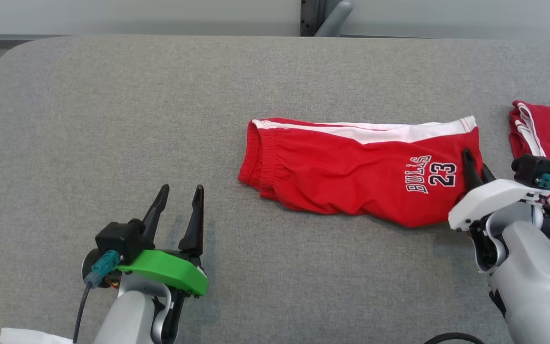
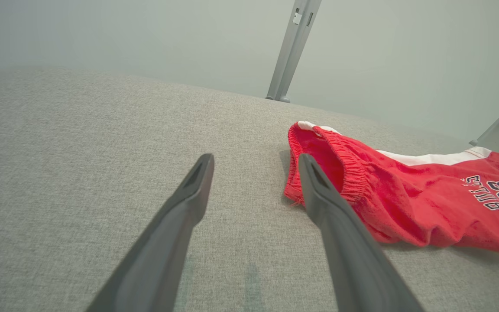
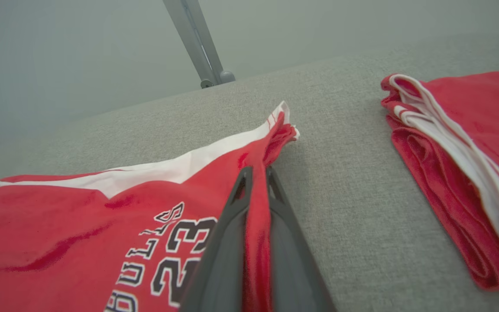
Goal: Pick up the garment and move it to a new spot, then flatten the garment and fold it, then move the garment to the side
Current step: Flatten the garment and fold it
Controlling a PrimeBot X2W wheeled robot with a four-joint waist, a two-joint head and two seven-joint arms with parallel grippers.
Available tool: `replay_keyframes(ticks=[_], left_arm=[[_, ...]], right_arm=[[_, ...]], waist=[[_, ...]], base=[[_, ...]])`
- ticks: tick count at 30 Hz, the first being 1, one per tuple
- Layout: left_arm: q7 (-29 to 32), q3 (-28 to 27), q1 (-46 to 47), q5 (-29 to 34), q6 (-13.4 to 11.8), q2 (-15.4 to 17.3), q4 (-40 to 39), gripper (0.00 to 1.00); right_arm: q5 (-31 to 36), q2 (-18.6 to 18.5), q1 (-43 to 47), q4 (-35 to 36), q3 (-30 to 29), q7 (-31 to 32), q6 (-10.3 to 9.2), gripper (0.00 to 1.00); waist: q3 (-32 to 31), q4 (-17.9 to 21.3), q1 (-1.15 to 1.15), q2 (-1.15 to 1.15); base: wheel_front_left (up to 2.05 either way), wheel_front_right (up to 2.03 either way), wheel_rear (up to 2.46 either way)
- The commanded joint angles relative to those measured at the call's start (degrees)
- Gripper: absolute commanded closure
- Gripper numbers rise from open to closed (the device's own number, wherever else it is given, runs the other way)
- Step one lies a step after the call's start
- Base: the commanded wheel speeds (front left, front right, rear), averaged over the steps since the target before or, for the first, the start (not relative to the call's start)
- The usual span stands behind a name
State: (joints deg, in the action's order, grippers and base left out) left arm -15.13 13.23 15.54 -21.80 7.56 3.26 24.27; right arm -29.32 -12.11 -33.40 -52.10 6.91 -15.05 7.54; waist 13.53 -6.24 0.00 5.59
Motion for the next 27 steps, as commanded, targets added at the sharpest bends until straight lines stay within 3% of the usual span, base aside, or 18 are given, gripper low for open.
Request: replay_keyframes(ticks=[1,6,13,23,24,25,26,27], left_arm=[[0.1,0.1,-1.1,0.0,-0.1,0.4,-0.1,0.0],[0.1,0.4,-1.2,-0.1,-0.1,0.7,0.1,0.0],[0.1,1.9,-0.5,0.0,-0.1,0.5,0.1,0.0],[0.0,6.2,1.2,0.3,-0.1,0.3,0.3,0.0],[0.0,6.4,1.4,0.3,-0.1,0.3,0.3,0.0],[0.1,6.5,1.5,0.3,-0.1,0.3,0.4,0.0],[0.1,6.6,1.5,0.3,-0.1,0.2,0.5,0.0],[0.1,6.3,1.5,0.2,-0.1,0.2,0.5,0.0]], right_arm=[[0.3,0.2,0.1,1.4,0.1,-0.1,-0.12,1.0],[1.3,2.5,-0.9,9.2,3.6,-0.1,-0.08,1.0],[-1.0,5.9,-1.3,16.3,14.5,0.6,-0.08,1.0],[-2.6,8.8,-4.1,11.4,24.7,0.6,-0.07,1.0],[-3.2,8.9,-4.4,10.4,25.2,0.4,-0.07,0.88],[-3.6,9.0,-4.8,9.9,26.0,0.3,-0.07,0.53],[-5.5,9.1,-5.0,10.6,27.3,0.2,-0.07,0.0],[-6.8,9.2,-5.2,11.4,28.4,0.1,-0.07,0.0]], waist=[[-0.5,0.4,0.0,-0.01],[-0.1,-0.5,0.0,-0.01],[0.2,-3.5,0.0,-0.01],[1.6,-9.8,0.0,-0.01],[1.6,-10.3,0.0,-0.01],[1.6,-10.7,0.0,-0.01],[1.6,-11.0,0.0,-0.01],[1.6,-11.1,0.0,-0.01]], base=[[0.0,0.0,0.0],[0.0,0.0,0.0],[0.0,0.0,0.0],[0.0,0.0,0.0],[0.0,0.0,0.0],[0.0,0.0,0.0],[0.0,0.0,0.0],[0.0,0.0,0.0]])
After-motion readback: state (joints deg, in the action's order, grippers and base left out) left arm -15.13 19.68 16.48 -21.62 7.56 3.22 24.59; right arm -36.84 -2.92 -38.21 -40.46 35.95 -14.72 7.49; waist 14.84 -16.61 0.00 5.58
